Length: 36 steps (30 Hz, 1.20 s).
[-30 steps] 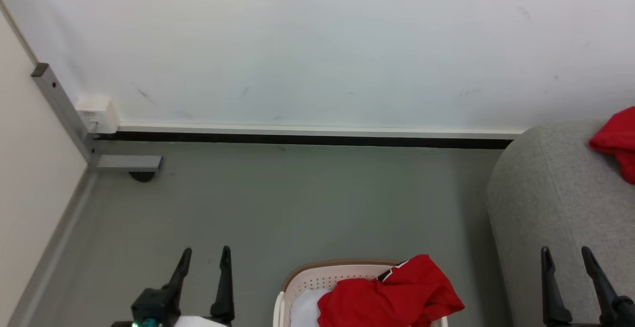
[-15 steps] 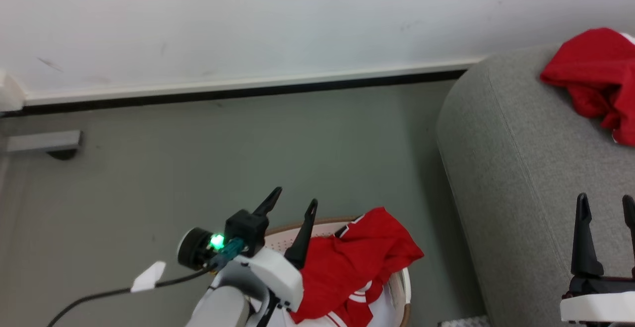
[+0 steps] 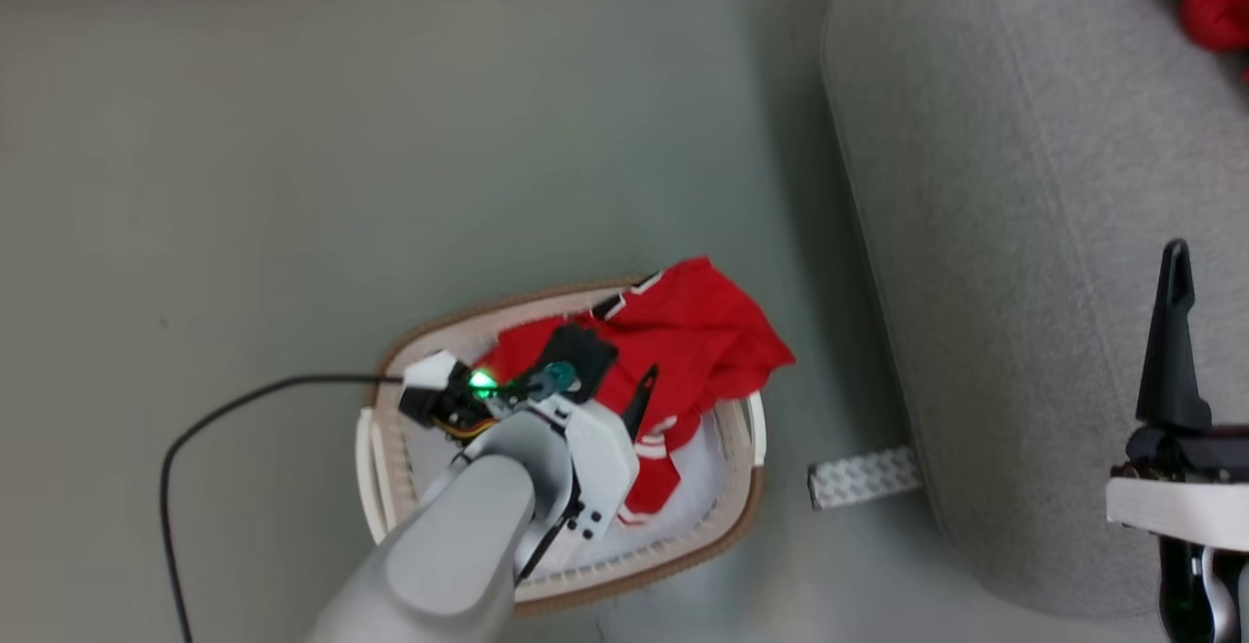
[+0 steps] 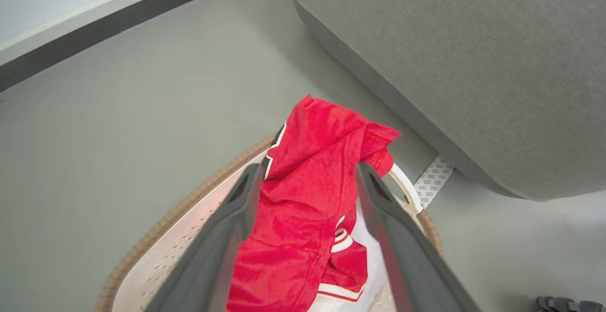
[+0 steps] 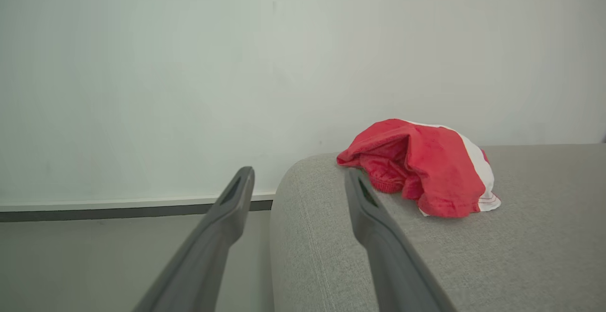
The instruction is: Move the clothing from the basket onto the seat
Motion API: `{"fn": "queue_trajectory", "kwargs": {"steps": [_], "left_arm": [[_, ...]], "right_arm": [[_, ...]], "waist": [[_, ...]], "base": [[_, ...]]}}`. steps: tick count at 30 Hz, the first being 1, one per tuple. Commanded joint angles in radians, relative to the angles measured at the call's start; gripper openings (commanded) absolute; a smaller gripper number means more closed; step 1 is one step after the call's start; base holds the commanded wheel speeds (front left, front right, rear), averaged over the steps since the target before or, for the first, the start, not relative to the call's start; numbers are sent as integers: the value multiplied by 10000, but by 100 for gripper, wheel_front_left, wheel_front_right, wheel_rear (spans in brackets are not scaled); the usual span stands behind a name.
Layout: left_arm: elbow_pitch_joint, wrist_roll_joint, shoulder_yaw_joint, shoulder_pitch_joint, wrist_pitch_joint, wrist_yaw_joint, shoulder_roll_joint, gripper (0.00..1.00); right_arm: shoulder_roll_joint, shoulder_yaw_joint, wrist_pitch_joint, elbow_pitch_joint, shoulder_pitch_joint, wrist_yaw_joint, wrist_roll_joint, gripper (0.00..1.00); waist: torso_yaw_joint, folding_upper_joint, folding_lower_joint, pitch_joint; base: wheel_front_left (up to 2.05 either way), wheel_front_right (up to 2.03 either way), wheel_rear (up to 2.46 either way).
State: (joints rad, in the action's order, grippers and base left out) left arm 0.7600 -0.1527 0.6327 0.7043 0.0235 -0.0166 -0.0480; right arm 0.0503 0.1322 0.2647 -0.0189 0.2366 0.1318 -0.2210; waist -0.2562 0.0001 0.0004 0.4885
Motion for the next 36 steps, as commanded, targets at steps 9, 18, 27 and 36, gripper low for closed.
{"fn": "queue_trajectory", "kwargs": {"steps": [9, 18, 27, 36], "left_arm": [[742, -831, 1498, 1500, -208, 309, -54, 100], [1527, -1572, 2456, 2741, 90, 770, -50, 100], [2090, -2253, 2750, 3742, 949, 1171, -46, 100], [2453, -2615, 3423, 4547, 1115, 959, -47, 100]], "right_arm": [[2, -399, -7, -945, 984, -22, 64, 100], [3, -539, -6, -1763, 1464, -22, 58, 100], [3, -578, -6, -1778, 1446, -22, -42, 100], [2, -685, -6, -1758, 1504, -22, -206, 100]], "waist": [[76, -1, -4, 2658], [119, -1, -4, 3971], [133, -1, -4, 4344], [-64, -1, -4, 4672]], "base": [[0, 0, 0], [0, 0, 0], [0, 0, 0], [0, 0, 0]]}}
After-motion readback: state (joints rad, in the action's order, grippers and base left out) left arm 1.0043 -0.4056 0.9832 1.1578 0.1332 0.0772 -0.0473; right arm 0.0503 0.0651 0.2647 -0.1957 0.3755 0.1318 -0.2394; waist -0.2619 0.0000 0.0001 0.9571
